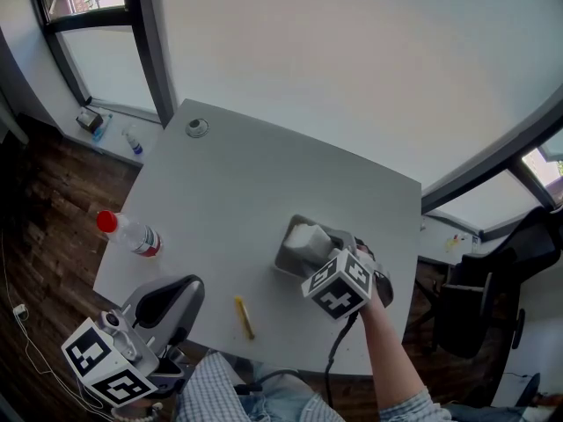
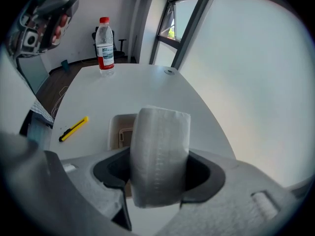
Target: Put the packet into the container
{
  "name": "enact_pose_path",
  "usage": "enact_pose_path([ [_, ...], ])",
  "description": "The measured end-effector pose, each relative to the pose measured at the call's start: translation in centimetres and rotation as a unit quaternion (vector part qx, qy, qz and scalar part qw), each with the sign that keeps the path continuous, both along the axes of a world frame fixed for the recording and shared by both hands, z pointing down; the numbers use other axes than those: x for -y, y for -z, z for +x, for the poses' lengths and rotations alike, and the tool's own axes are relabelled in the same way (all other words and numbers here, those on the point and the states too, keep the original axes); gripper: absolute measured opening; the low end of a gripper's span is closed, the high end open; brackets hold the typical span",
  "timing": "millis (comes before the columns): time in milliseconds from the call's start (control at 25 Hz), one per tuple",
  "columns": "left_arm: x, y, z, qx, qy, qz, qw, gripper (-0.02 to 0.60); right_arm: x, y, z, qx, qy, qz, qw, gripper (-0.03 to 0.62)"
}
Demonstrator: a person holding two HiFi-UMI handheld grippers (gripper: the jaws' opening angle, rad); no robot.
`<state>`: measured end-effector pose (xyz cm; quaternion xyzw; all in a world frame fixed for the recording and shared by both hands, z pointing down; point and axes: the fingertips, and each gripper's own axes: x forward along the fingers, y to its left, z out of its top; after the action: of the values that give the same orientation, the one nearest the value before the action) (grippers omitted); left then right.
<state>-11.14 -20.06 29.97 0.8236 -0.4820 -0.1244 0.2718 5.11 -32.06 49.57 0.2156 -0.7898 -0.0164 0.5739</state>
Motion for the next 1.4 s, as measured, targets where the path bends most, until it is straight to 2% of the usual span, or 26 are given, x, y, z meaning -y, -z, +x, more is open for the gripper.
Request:
enact_pose_path([
  [400, 0.0, -0.1, -0.4, -0.001, 0.005, -0.002, 1.0, 0.003, -0.5, -1.5, -0.8, -0.01, 0.036, -0.01, 0.999, 0.293],
  [720, -0.1, 0.0, -0.5, -0.001, 0.003, -0.001, 1.0, 0.003, -0.2, -0.5, -1.3, 0.043, 0.024, 0.0, 0.999, 0.331],
  [1080, 0.0, 0.3, 0.0, 0.0, -0.01, 0.004, 0.9999, 0.003, -0.4, 1.8, -1.2, 0.06, 0.037, 0.05, 0.996, 0.332],
  [1240, 0.0, 0.7, 0.3, 0.002, -0.017, 0.009, 0.9998, 0.003, -0.4, 4.2, -1.1, 0.107, 0.021, 0.076, 0.991, 0.33],
  [1400, -0.1, 1.0, 0.6, 0.003, -0.023, 0.012, 0.9997, 0.003, -0.3, 7.9, -1.1, 0.193, -0.009, 0.111, 0.975, 0.318],
])
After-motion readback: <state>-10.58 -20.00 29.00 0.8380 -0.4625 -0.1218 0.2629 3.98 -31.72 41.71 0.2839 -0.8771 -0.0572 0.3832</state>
